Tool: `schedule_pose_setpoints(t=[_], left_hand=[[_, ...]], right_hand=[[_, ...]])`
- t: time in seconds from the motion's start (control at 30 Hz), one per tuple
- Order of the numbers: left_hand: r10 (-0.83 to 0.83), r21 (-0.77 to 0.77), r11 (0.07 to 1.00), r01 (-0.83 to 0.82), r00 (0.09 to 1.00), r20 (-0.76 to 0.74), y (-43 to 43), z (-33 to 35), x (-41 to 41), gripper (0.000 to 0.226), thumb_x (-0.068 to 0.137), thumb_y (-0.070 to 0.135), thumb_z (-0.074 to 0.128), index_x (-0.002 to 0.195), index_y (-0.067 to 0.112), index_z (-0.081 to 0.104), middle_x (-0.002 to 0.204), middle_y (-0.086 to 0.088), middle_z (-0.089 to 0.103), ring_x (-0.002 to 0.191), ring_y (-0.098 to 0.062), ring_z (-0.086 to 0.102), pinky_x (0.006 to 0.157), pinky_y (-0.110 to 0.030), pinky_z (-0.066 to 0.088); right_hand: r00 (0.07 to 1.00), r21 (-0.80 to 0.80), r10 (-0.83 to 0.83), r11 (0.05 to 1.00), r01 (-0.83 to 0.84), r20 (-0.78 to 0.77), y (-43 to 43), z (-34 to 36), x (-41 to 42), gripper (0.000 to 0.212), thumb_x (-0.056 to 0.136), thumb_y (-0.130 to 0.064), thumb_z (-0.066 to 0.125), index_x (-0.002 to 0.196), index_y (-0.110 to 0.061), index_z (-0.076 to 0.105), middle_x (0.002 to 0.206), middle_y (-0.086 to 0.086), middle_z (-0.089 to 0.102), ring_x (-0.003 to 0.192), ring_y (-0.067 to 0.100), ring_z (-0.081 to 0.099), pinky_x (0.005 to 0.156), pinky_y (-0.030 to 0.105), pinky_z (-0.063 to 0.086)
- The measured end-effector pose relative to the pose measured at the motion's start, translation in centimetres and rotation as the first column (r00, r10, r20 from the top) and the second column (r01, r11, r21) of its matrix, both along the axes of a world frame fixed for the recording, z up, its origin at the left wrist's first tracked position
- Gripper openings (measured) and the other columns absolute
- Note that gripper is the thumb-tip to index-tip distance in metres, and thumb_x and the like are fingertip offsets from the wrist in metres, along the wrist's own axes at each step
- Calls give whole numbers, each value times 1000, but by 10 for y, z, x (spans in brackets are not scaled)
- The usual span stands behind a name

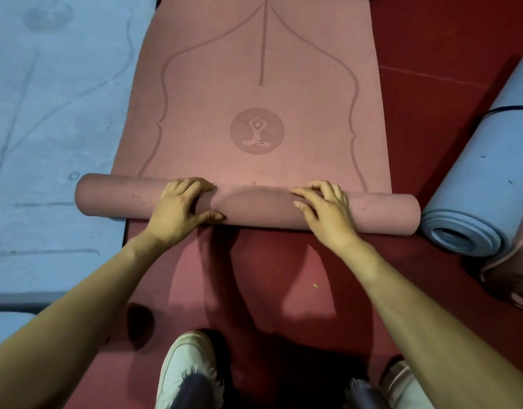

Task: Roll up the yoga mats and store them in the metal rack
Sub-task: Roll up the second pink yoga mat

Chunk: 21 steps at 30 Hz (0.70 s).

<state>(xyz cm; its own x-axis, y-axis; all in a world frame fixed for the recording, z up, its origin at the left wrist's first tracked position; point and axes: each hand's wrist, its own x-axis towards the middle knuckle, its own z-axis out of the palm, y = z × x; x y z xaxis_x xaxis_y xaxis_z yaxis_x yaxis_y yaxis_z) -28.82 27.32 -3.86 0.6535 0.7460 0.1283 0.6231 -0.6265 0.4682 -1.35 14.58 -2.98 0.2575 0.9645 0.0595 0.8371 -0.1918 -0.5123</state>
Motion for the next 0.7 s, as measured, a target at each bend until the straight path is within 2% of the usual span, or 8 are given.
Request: schedule_pose_setpoints(t=[0.1, 0.17, 0.27, 0.37, 0.5, 0.63, 0.7], left_hand=[[7, -25, 1000, -9, 998, -60, 10, 7, 7, 91, 72, 86, 33, 112, 10, 64, 111, -7, 65, 104, -31, 56, 91, -38, 36], [1, -45, 999, -4, 997, -71, 14, 10, 10, 92, 71, 87, 30, 114, 13, 63, 112, -7, 64, 106, -30, 54, 93, -37, 34], [-10, -57, 998, 7, 998, -64, 14, 7, 8, 84, 75, 84, 32, 115, 17, 63, 116, -7, 59, 107, -29, 52, 94, -36, 32], [-8, 14, 1000, 9, 997, -71, 8, -2, 7, 74, 84, 75, 35, 115, 14, 63, 113, -8, 58, 104, -32, 53, 94, -38, 32], [70, 131, 990, -52, 988, -139, -4, -9, 12, 68, 91, 65, 32, 124, 11, 58, 120, -11, 57, 107, -36, 51, 102, -57, 30], [-9, 118, 993, 26, 990, -138, -4, -12, 5, 82, 67, 65, 56, 130, 15, 44, 123, -18, 47, 112, -35, 44, 105, -62, 21], [-32, 105, 994, 44, 993, -118, 4, -10, 6, 81, 61, 61, 60, 127, 18, 43, 120, -18, 47, 111, -37, 46, 102, -62, 24]], right_hand=[[988, -163, 148, 975, -152, -37, 8, 8, 14, 58, 72, -48, 73, 123, -25, 59, 119, 8, 41, 115, 24, 40, 102, 33, 26], [983, -174, 175, 968, -181, -48, 13, 12, 18, 62, 66, -42, 81, 121, -23, 59, 117, 7, 38, 113, 24, 37, 102, 33, 26], [982, -166, 191, 968, -187, 7, 15, 12, 19, 59, 70, -44, 77, 122, -24, 58, 115, 6, 42, 112, 23, 37, 96, 31, 25], [983, -173, 177, 971, -166, 55, 7, 6, 15, 55, 75, -48, 70, 125, -27, 56, 119, 6, 43, 114, 22, 37, 100, 31, 25], [994, -77, 69, 995, -62, 85, 0, -4, 4, 59, 78, -58, 45, 126, -26, 58, 122, 9, 50, 116, 25, 43, 102, 39, 31], [995, -106, 79, 992, -73, 58, 2, -5, 6, 65, 78, -61, 39, 130, -26, 54, 125, 9, 47, 120, 25, 41, 104, 37, 26], [995, -124, 95, 988, -93, 18, 8, 0, 12, 66, 77, -61, 49, 133, -26, 52, 126, 9, 45, 121, 25, 40, 105, 35, 23]])
